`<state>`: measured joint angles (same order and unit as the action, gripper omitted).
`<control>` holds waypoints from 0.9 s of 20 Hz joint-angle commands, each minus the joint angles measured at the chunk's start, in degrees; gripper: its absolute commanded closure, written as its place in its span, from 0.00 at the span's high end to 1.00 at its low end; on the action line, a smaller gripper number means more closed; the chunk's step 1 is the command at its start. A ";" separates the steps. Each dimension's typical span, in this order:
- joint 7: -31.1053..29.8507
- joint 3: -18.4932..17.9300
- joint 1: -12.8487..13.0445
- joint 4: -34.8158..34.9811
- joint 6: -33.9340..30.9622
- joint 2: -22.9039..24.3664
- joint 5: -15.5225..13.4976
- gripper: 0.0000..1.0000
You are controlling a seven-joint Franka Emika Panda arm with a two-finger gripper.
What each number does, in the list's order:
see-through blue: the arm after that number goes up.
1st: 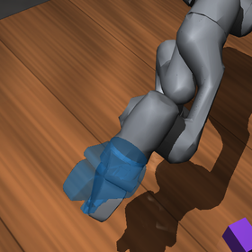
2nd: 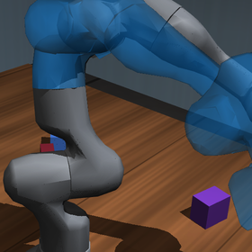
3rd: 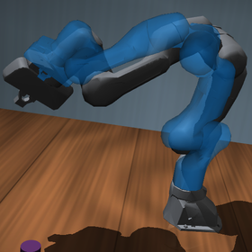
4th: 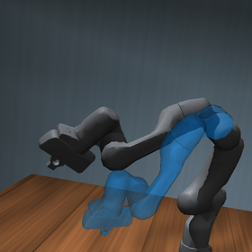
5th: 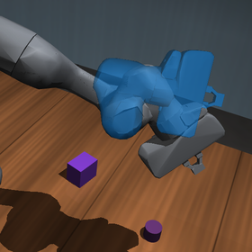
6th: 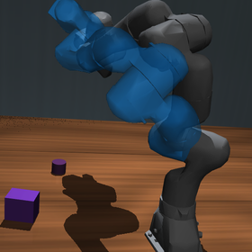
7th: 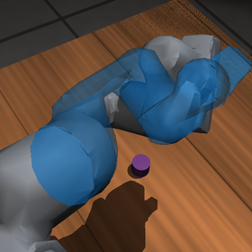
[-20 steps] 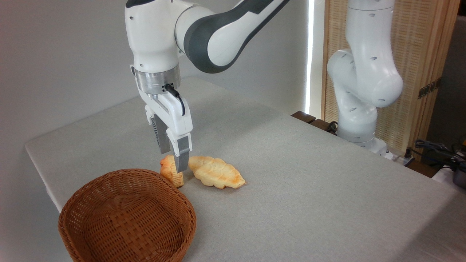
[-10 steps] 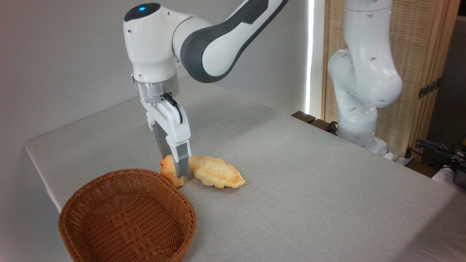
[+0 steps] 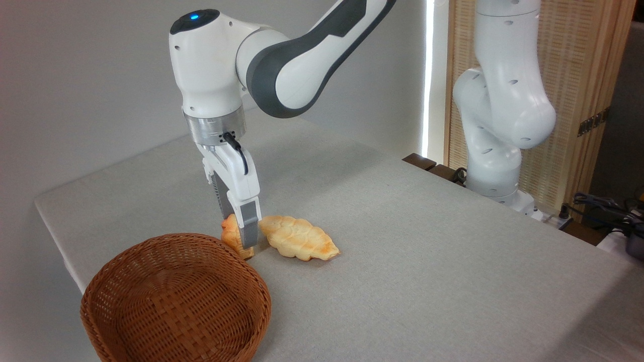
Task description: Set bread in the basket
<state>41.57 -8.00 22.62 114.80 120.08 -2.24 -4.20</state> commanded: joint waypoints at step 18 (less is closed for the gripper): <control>1.49 -1.93 -0.47 -4.22 -7.29 1.80 0.15 0.36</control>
<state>42.44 -8.67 22.53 113.67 119.21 -1.68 -3.81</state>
